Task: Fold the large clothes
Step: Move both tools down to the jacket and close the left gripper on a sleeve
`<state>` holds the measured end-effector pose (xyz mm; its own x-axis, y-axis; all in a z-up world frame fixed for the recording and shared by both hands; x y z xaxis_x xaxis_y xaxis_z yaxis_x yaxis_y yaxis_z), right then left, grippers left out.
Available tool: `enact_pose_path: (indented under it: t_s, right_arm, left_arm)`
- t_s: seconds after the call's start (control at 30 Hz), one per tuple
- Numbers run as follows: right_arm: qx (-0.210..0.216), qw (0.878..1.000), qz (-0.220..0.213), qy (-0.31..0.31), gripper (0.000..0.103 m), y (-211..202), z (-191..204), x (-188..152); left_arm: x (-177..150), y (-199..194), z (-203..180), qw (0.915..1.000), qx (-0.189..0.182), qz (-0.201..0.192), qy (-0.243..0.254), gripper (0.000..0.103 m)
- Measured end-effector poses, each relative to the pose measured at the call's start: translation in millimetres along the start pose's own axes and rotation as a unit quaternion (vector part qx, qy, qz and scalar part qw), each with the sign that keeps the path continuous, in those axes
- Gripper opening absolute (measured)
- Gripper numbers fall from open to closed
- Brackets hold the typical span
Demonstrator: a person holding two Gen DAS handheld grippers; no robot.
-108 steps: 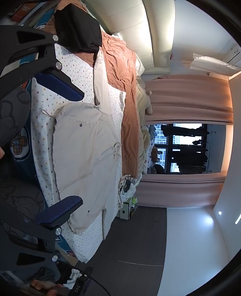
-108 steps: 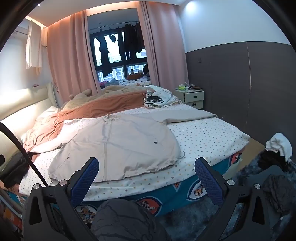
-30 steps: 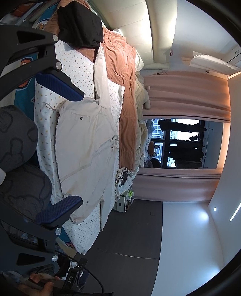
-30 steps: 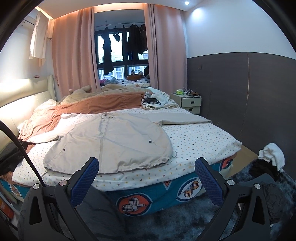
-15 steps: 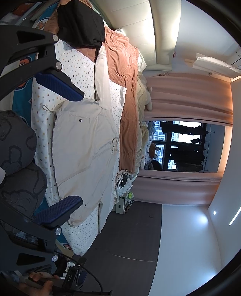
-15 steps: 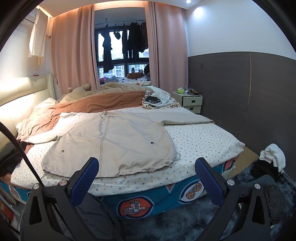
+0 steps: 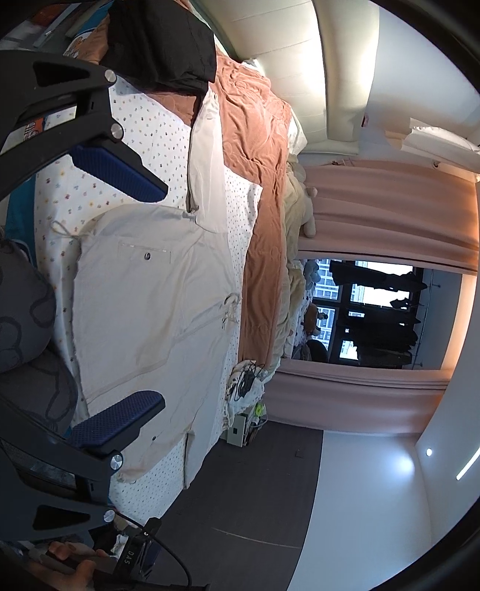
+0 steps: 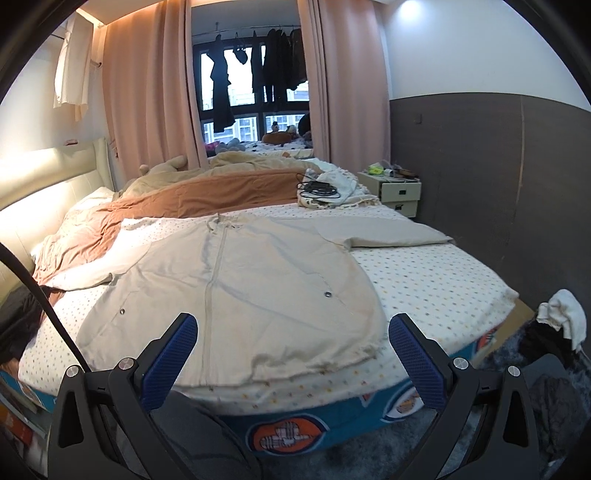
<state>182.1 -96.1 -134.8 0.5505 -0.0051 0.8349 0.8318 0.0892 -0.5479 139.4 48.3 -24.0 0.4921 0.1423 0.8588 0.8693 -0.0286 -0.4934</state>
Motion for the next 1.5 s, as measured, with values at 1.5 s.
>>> enact_pose_path:
  t_s: [1.5]
  right_arm:
    - [0.242,0.960,0.142,0.011,0.103,323.1,124.4,184.8]
  left_arm:
    - [100.6,240.3,254.9,0.9704,0.153,0.137,-0.127,0.103]
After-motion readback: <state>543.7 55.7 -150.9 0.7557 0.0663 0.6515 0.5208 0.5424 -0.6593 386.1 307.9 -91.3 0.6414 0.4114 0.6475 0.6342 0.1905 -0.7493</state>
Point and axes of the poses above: each gripper's, at about its wrist camera, not at the fingertips, and y roughly the way its jaws point, z to its left, x to its top, the point moved 7 cm from there along y, roughly the way its jaws point, and after that the axes turned 9 degrees about z, right-handed, at the moved point
